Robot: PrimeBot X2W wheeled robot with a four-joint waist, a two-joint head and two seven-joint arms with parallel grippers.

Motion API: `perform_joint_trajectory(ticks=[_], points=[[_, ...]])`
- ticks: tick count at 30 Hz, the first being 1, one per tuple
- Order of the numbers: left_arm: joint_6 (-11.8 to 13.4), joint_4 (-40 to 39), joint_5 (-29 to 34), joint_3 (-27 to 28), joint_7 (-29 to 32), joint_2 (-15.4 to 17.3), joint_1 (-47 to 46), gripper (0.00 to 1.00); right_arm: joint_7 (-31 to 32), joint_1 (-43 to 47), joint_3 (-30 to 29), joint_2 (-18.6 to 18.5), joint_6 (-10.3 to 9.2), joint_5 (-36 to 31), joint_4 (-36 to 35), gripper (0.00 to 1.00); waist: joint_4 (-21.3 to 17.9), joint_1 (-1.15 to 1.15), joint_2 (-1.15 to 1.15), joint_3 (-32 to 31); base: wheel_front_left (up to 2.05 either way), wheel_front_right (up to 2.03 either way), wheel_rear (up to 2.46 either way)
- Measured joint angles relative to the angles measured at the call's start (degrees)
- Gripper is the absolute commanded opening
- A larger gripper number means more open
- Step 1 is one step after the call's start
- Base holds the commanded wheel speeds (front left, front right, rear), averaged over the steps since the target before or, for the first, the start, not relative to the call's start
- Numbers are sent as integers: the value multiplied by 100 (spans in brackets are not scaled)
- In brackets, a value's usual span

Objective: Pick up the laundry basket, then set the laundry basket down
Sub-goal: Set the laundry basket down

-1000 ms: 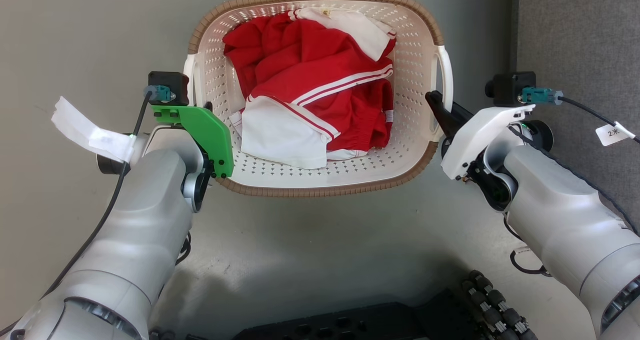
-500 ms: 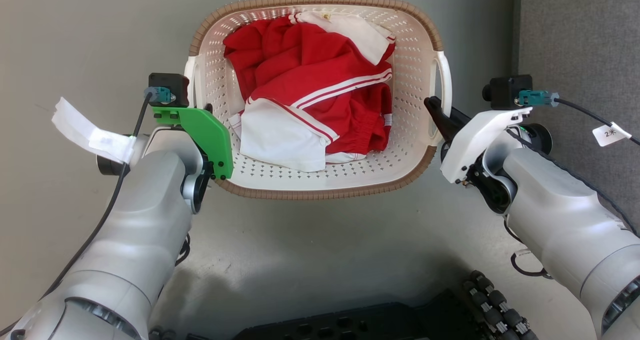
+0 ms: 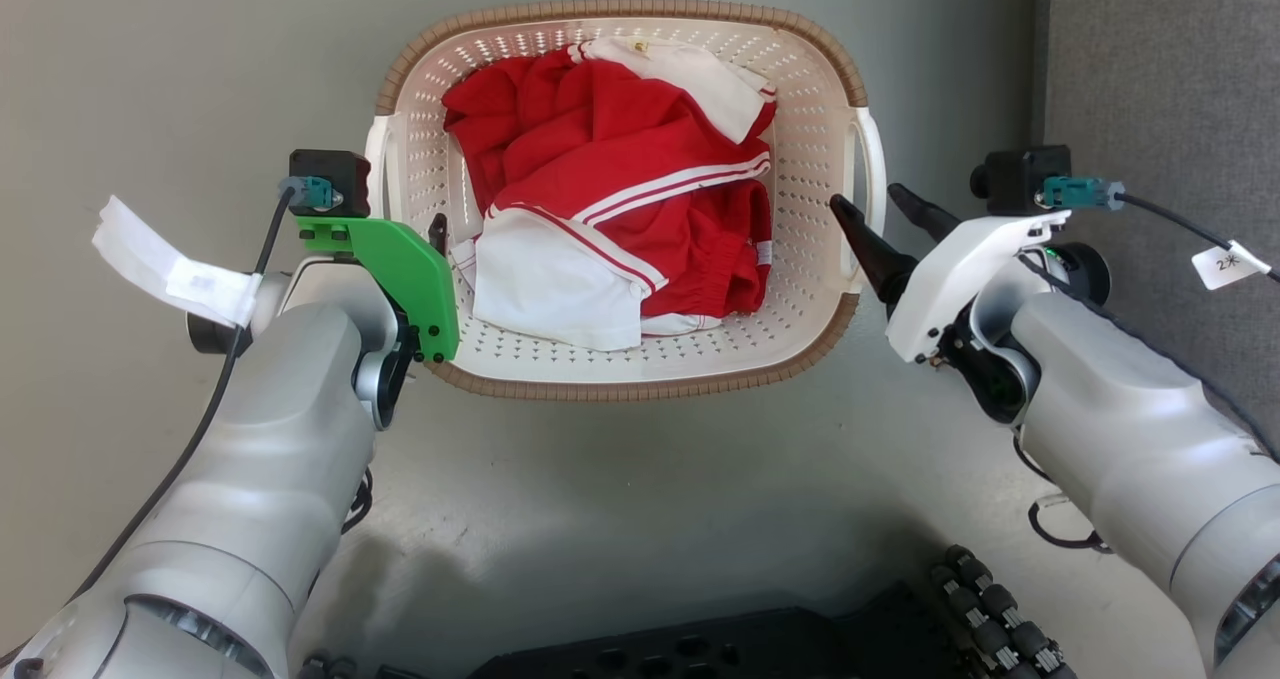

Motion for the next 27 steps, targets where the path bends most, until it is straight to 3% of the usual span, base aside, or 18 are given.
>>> perform_joint_trajectory(ticks=[16,24,27], points=[[-24,62,24,-73,-757,0,47,100,-167,-262,143,-140,0,-480,102,100,-67,0,0,-607,0,0,0],[-12,147,181,-152,-1122,22,114,100,-174,-337,-426,-133,-2,-664,-81,100,-183,0,0,-1135,0,0,0],[27,146,261,-146,-1161,55,197,100,-174,-310,-649,-132,-102,-726,-160,100,-240,0,0,-1341,0,0,0]])
